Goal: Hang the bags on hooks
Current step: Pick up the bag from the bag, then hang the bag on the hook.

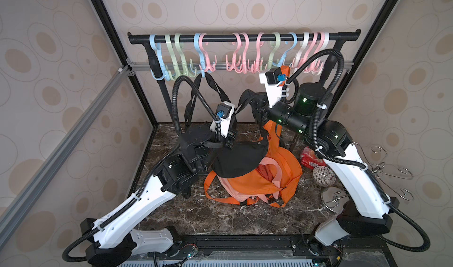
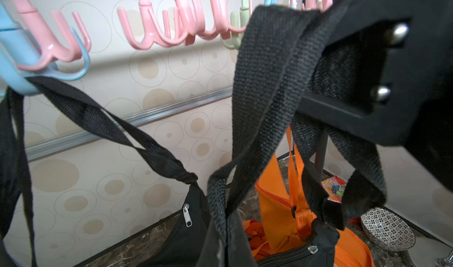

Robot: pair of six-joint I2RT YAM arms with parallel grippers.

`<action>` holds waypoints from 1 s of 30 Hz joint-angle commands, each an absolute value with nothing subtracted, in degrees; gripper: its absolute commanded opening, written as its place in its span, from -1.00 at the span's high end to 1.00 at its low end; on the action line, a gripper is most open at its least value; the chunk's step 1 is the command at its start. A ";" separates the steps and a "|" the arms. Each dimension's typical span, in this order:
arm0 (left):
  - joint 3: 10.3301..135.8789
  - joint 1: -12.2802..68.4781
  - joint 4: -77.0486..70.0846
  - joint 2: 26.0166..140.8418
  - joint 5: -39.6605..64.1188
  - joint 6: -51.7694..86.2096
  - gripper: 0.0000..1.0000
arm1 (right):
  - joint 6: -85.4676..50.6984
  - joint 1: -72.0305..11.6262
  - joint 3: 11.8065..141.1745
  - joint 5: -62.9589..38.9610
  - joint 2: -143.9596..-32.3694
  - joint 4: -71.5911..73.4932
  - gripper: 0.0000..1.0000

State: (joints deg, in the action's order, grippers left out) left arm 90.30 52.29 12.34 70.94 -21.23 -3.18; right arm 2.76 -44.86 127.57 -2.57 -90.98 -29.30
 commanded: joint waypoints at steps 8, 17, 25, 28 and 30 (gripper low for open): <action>114.16 48.69 16.22 82.81 -19.33 -7.04 1.00 | 2.71 -44.65 146.70 -1.45 -99.47 -31.69 1.00; 137.42 44.16 25.50 97.25 -17.28 -4.33 1.00 | 5.90 -44.54 152.75 2.16 -104.69 -30.77 1.00; 151.65 39.87 30.07 105.84 -13.98 -3.08 1.00 | 6.77 -43.62 155.04 2.81 -106.81 -30.97 1.00; 149.20 38.98 28.74 105.04 -13.19 -3.24 1.00 | 7.12 -43.25 155.04 3.08 -106.49 -30.57 1.00; 148.76 38.77 28.31 104.77 -13.11 -3.47 1.00 | 6.99 -42.77 155.04 3.08 -106.14 -30.26 1.00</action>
State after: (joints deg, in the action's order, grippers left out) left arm 148.49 39.27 28.84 106.06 -14.63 -3.57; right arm 5.89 -43.42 153.38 2.63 -107.31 -31.90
